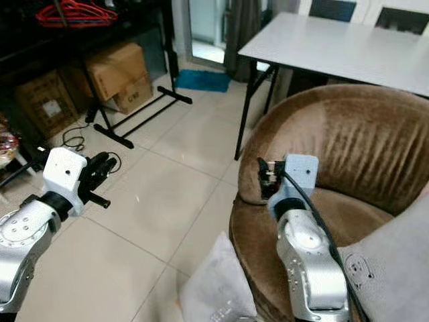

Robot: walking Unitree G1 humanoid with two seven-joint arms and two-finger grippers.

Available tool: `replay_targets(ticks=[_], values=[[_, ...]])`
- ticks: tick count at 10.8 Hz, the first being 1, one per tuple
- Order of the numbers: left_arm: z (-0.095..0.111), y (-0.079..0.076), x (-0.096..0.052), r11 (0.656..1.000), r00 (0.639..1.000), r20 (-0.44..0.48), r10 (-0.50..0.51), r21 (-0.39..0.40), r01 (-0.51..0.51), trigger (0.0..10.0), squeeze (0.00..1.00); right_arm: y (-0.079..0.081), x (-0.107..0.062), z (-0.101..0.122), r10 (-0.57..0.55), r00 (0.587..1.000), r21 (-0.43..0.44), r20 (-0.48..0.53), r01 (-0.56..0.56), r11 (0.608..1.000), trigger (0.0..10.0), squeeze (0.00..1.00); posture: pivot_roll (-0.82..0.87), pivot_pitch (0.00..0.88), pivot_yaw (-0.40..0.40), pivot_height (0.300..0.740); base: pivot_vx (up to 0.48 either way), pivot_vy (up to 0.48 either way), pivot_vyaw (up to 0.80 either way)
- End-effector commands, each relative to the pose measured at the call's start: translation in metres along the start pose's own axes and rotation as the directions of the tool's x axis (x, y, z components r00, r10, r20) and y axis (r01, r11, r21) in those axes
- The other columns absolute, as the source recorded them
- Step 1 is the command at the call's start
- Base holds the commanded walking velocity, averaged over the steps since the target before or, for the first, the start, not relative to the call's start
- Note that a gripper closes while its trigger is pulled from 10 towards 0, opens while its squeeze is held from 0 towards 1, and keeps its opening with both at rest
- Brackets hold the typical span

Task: Move the pillow to the sofa from floor

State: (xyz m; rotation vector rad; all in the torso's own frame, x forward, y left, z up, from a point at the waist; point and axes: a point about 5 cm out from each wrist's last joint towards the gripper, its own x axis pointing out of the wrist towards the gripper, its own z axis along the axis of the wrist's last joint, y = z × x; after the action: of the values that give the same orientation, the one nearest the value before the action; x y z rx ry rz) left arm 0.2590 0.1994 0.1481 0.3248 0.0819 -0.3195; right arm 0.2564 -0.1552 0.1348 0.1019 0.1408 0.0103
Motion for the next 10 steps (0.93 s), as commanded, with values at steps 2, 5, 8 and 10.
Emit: replay_targets(ticks=[2, 5, 8, 10], values=[[0.0, -0.0004, -0.0016, 1.0, 1.0, 0.001, -0.007, 0.019, 0.007, 10.0, 0.0, -0.0021, -0.0021, -0.0004, 0.0, 1.0, 0.02, 0.01, 0.0, 1.0, 10.0, 0.0, -0.11, 0.0, 0.026, 0.68, 0.0, 0.0, 0.0], [-0.0002, -0.0019, -0.0013, 1.0, 1.0, 0.004, -0.017, 0.023, 0.017, 10.0, 0.0, -0.0008, -0.0029, -0.0017, 0.021, 1.0, 0.011, 0.009, -0.021, 1.0, 10.0, 0.0, -0.11, 0.0, 0.026, 0.65, 0.0, 0.0, 0.0], [-0.0006, -0.0027, -0.0016, 1.0, 1.0, 0.005, -0.02, 0.022, 0.02, 10.0, 0.0, -0.0007, -0.0034, -0.0025, 0.022, 1.0, 0.011, 0.008, -0.022, 1.0, 10.0, 0.0, -0.11, 0.0, 0.027, 0.62, 0.0, 0.0, 0.0], [-0.0007, -0.003, -0.001, 1.0, 1.0, 0.005, -0.02, 0.022, 0.02, 10.0, 0.0, -0.0004, -0.003, -0.0025, 0.028, 1.0, 0.008, 0.006, -0.028, 1.0, 10.0, 0.0, -0.11, 0.0, 0.026, 0.6, 0.0, 0.0, 0.0]])
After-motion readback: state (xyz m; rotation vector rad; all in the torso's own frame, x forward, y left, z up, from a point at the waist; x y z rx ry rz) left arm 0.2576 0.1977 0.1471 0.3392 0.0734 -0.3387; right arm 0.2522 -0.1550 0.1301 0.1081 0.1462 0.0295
